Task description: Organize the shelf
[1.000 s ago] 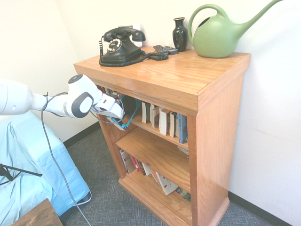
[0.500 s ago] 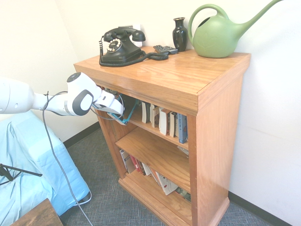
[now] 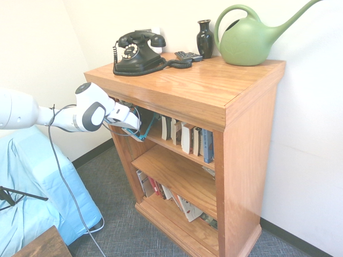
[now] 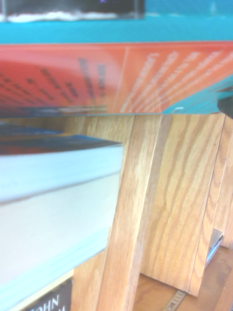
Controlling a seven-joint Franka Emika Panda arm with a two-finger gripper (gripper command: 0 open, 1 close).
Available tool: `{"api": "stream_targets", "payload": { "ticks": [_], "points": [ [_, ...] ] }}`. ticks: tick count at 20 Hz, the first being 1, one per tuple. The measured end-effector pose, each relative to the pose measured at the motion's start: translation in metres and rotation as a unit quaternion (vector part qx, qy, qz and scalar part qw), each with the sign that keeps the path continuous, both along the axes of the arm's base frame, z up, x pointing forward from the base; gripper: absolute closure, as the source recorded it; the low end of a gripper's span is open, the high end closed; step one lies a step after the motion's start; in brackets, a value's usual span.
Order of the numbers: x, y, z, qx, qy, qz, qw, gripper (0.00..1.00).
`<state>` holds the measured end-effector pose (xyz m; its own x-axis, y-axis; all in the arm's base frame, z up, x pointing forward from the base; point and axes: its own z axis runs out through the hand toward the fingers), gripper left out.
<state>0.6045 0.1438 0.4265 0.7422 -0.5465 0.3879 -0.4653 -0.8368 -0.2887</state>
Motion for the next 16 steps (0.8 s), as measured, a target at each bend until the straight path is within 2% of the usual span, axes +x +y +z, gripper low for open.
{"api": "stream_targets", "payload": {
  "ticks": [9, 16],
  "points": [
    [-0.001, -0.002, 0.003, 0.002, -0.006, -0.001, 1.0, 0.0],
    [-0.039, -0.028, -0.009, 0.003, -0.004, -0.016, 1.0, 0.0]
  ]
}}
